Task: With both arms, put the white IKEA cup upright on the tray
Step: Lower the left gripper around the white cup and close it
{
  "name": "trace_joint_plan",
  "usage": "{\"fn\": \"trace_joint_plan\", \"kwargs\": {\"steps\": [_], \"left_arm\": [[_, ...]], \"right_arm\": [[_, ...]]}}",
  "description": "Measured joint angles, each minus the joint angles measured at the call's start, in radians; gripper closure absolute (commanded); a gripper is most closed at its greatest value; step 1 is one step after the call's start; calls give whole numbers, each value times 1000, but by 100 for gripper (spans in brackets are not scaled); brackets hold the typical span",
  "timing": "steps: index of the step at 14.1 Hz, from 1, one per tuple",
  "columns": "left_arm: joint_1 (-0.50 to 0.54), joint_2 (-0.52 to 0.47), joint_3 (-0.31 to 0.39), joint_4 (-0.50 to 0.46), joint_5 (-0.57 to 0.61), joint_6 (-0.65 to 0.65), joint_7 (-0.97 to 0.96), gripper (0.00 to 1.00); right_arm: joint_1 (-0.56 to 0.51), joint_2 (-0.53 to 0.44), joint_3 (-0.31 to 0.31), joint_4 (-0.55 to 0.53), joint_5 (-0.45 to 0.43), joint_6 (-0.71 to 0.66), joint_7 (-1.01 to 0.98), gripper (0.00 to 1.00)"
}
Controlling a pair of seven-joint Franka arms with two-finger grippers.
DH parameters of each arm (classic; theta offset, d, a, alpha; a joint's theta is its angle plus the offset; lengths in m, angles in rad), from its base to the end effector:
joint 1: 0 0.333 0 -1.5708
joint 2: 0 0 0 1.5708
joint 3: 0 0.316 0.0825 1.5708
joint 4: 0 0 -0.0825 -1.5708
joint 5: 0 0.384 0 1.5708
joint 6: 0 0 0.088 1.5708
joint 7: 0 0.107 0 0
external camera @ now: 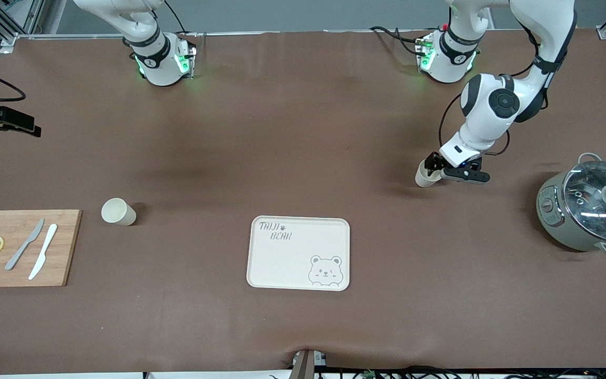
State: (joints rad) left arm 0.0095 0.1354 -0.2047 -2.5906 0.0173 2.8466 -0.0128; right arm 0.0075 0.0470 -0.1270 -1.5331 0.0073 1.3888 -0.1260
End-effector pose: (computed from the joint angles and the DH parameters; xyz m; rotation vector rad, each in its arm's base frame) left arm 0.4462 -0.0914 0.2227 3.0872 -0.3022 0.1875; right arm 0.5444 -0.0628 0.6021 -3.1029 -0.0104 0.2946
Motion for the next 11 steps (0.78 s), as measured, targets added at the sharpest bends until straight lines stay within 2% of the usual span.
{"fn": "trace_joint_plan", "kwargs": {"steps": [1, 11], "left_arm": [[0, 0, 0, 0, 0, 0, -7, 100], [-8, -4, -4, 4, 0, 9, -74, 100]], "right_arm": [[0, 0, 0, 0, 0, 0, 0, 0], [0, 1, -1, 1, 0, 0, 0, 0]]}}
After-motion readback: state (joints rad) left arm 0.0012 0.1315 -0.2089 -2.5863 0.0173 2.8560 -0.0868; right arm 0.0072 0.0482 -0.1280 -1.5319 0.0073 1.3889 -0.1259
